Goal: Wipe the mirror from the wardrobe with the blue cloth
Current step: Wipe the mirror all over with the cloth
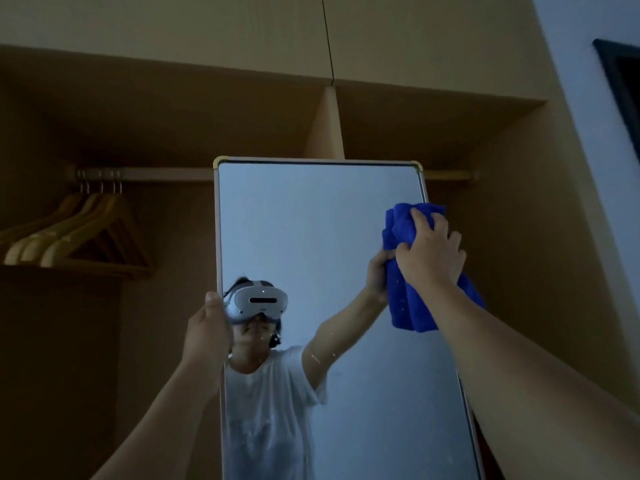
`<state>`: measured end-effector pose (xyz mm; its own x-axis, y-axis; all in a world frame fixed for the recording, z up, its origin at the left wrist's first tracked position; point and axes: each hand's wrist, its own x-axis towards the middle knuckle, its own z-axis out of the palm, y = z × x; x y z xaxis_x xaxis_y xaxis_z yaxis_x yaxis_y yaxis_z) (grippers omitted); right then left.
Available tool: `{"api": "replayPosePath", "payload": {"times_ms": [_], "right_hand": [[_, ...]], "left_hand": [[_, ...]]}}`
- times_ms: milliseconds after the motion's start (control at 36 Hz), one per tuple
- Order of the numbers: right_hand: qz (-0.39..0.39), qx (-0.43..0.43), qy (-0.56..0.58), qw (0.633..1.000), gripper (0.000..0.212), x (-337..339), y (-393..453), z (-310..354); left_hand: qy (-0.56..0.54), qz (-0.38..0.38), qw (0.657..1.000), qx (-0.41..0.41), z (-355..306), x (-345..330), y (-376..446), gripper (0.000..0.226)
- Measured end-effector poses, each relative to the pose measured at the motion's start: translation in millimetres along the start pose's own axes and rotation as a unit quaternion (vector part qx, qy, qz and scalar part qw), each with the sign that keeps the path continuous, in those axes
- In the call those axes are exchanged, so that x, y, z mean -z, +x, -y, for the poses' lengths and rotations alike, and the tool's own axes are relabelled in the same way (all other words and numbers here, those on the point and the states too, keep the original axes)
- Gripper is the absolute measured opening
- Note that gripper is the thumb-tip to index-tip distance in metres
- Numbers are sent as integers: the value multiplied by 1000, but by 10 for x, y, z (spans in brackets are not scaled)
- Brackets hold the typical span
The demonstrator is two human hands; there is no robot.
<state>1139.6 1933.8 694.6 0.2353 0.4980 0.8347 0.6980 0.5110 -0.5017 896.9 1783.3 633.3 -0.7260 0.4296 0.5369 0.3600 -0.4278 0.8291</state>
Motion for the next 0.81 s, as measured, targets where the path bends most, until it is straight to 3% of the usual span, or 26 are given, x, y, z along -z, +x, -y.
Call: {"api": "replayPosePath", "payload": {"times_ms": [361,639,778,806], "right_hand": [[-30,-44,21,998,64,-220,-425,-236],[-39,-16,26,999,63,-174,-322,-212],[-22,26,32,999,61,-21,1,-109],[-17,32,30,999,61,7,79,-73]], "left_hand": [[21,-10,999,-40,24,12,-5,51],[-75,26,997,-6,70,-35,46,50],[-67,-18,998,-2,191,143,149,58],[-79,13,997,2,151,-40,112,59]]}}
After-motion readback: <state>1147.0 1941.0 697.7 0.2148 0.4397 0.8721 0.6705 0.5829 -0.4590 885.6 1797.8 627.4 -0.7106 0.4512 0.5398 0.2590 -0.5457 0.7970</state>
